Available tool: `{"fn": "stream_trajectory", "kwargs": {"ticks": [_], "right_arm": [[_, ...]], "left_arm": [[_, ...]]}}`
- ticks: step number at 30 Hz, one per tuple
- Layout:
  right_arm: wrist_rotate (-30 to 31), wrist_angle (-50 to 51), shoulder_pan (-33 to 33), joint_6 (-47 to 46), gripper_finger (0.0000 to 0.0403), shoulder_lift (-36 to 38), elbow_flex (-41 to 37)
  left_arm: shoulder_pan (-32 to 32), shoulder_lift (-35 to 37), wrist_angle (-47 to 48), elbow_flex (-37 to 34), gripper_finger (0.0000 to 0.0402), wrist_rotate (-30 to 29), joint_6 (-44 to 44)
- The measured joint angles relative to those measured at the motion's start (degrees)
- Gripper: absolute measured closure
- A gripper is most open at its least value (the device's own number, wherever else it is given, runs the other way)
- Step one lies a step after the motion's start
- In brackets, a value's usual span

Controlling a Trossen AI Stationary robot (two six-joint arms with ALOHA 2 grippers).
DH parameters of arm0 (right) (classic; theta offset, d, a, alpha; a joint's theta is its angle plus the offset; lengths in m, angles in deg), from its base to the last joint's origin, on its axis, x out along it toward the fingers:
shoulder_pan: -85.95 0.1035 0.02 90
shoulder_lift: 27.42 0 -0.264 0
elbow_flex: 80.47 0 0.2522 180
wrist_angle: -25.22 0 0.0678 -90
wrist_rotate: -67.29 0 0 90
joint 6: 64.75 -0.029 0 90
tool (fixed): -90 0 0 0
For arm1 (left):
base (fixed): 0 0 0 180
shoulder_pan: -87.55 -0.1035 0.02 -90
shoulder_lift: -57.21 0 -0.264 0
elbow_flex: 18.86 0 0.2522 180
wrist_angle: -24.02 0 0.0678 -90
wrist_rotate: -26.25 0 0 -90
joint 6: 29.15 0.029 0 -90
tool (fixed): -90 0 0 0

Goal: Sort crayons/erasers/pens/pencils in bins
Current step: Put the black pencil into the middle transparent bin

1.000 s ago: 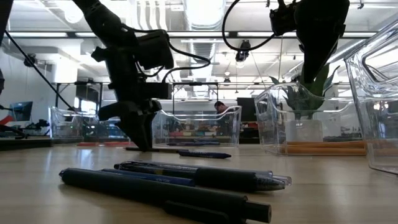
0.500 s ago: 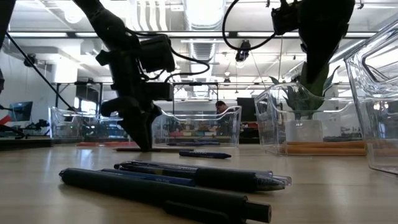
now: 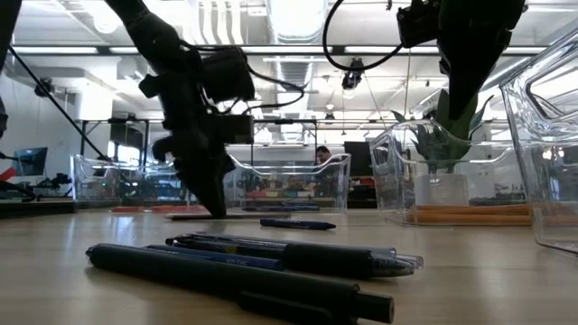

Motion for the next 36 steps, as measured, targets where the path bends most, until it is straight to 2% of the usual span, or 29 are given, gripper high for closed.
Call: {"fn": "stream_trajectory", "kwargs": {"ticks": [4, 10, 15, 19, 23, 29, 36], "right_arm": [[0.0, 0.0, 0.0, 0.03, 0.0314, 0.0, 0.07], [0.19, -0.04, 0.0, 0.11, 0.0312, 0.0, 1.56], [4.56, -0.03, 0.32, 3.69, 0.0315, 0.34, 5.64], [6.05, 0.25, 0.35, 6.45, 0.032, 1.3, 9.09], [7.22, -0.03, 0.35, 6.74, 0.0321, 2.13, 11.4], [9.13, -4.92, -0.41, 6.57, 0.0311, 1.0, 11.39], [9.05, -15.51, -3.85, 7.98, 0.0299, -3.69, 11.43]], "left_arm": [[0.22, 6.38, -2.79, -0.1, 0.04, 2.6, -0.53], [0.5, 11.55, -6.02, -0.48, 0.0398, 2.84, -5.93], [0.71, 15.24, -12.58, -0.05, 0.0399, 2.86, -6.08], [0.71, 16.01, -12.85, -0.18, 0.04, 2.66, -6.08], [0.71, 13.69, -14.47, -0.38, 0.0401, 1.79, -6.53], [0.69, 12.0, -16.43, 0.15, 0.0401, 0.1, -9.32], [0.97, 19.15, -13.89, -0.13, 0.0401, 5.37, -23.98]]}}
